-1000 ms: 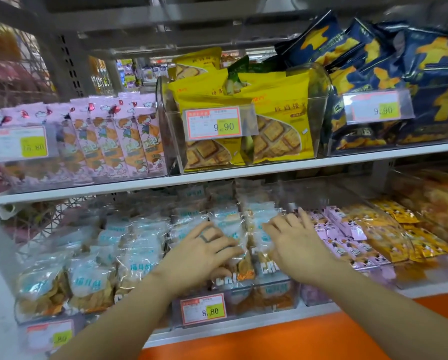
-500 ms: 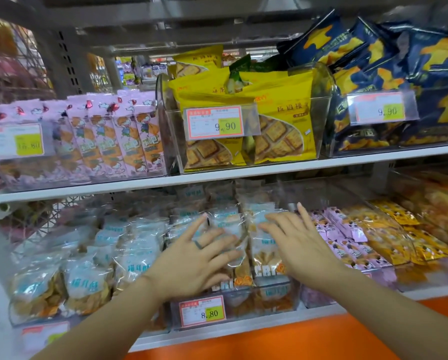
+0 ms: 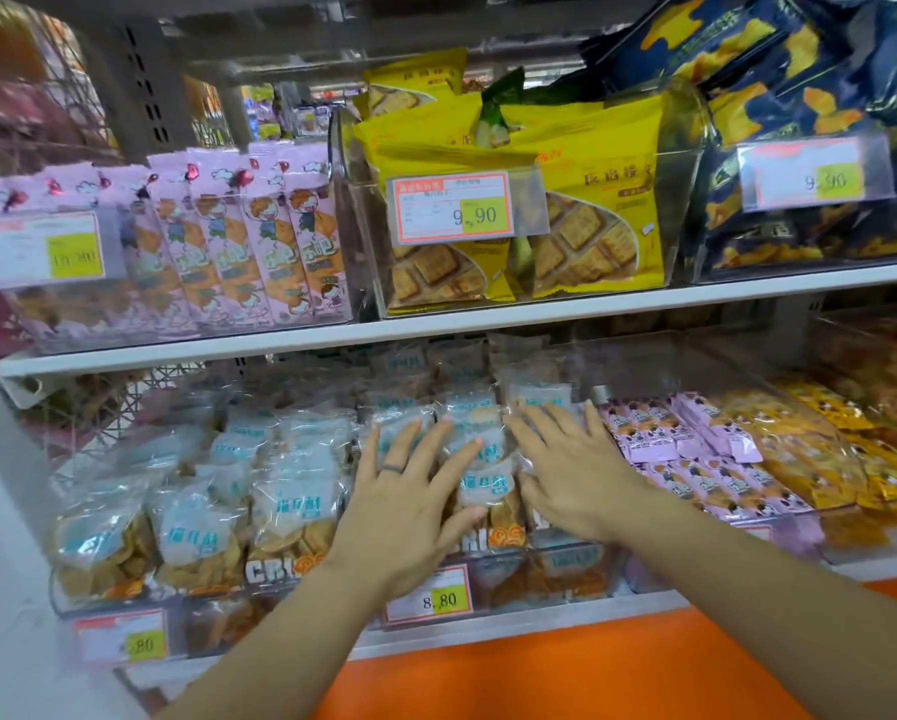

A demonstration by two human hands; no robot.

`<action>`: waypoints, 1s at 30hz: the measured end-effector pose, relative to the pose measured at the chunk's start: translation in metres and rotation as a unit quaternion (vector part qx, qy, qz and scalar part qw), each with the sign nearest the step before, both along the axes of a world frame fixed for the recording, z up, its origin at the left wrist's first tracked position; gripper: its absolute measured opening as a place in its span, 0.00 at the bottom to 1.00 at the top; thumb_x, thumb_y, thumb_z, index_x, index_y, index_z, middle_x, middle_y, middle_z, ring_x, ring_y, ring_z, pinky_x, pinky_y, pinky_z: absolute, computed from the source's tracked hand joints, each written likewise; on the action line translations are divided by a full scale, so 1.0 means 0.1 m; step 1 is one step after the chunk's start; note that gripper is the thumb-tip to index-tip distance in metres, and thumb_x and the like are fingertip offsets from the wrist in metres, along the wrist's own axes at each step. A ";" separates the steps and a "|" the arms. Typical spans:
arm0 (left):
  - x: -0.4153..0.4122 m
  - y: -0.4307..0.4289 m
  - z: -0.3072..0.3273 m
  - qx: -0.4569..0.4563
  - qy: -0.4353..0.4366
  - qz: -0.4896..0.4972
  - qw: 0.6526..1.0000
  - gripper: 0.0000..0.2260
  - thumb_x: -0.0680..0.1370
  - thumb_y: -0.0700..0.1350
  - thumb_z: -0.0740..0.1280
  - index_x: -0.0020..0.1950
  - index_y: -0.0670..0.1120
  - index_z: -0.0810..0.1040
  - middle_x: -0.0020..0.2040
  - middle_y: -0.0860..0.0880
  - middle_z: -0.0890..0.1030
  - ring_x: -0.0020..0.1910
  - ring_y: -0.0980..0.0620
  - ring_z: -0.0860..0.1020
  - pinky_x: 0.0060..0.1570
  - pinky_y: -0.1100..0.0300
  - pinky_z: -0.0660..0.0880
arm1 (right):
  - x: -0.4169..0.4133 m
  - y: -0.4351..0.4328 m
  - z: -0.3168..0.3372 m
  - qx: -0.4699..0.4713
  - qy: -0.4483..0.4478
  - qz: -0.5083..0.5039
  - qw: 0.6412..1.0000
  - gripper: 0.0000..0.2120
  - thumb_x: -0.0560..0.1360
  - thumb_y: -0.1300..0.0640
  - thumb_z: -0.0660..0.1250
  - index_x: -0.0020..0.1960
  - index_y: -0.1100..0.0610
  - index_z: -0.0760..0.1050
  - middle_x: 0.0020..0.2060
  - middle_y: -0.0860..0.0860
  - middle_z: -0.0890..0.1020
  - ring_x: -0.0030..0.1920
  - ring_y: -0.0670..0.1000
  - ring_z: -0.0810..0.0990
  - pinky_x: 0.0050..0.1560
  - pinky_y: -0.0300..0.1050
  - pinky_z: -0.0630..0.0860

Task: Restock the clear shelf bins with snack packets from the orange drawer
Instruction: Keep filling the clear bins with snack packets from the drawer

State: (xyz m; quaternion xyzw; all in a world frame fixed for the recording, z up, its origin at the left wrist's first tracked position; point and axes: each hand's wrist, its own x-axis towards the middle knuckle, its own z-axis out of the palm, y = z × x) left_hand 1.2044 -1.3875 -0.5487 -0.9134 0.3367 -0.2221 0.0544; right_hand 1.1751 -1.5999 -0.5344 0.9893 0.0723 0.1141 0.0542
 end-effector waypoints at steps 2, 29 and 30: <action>0.00 0.05 0.00 -0.004 0.018 -0.017 1.000 0.23 0.80 0.65 0.46 0.70 0.58 0.66 0.71 0.49 0.70 0.69 0.44 0.70 0.68 0.42 0.53 | -0.08 -0.03 -0.07 -0.055 -0.015 0.014 0.998 0.32 0.74 0.43 0.45 0.72 0.57 0.65 0.69 0.55 0.70 0.69 0.56 0.69 0.71 0.68 0.53; 0.03 -0.03 -0.01 -0.045 -0.004 -0.023 0.999 0.26 0.81 0.64 0.45 0.68 0.53 0.71 0.67 0.48 0.74 0.64 0.45 0.73 0.65 0.41 0.60 | 0.63 -0.18 0.40 0.062 0.026 -0.052 0.996 0.26 0.80 0.48 0.48 0.77 0.49 0.49 0.76 0.53 0.56 0.74 0.57 0.56 0.71 0.57 0.54; 0.02 -0.03 -0.01 -0.046 -0.005 -0.024 0.999 0.26 0.81 0.64 0.45 0.68 0.53 0.71 0.67 0.48 0.74 0.64 0.45 0.73 0.65 0.41 0.60 | 0.55 -0.20 0.43 0.087 -0.030 -0.057 0.994 0.27 0.79 0.47 0.47 0.77 0.51 0.53 0.74 0.56 0.61 0.71 0.59 0.61 0.69 0.55 0.59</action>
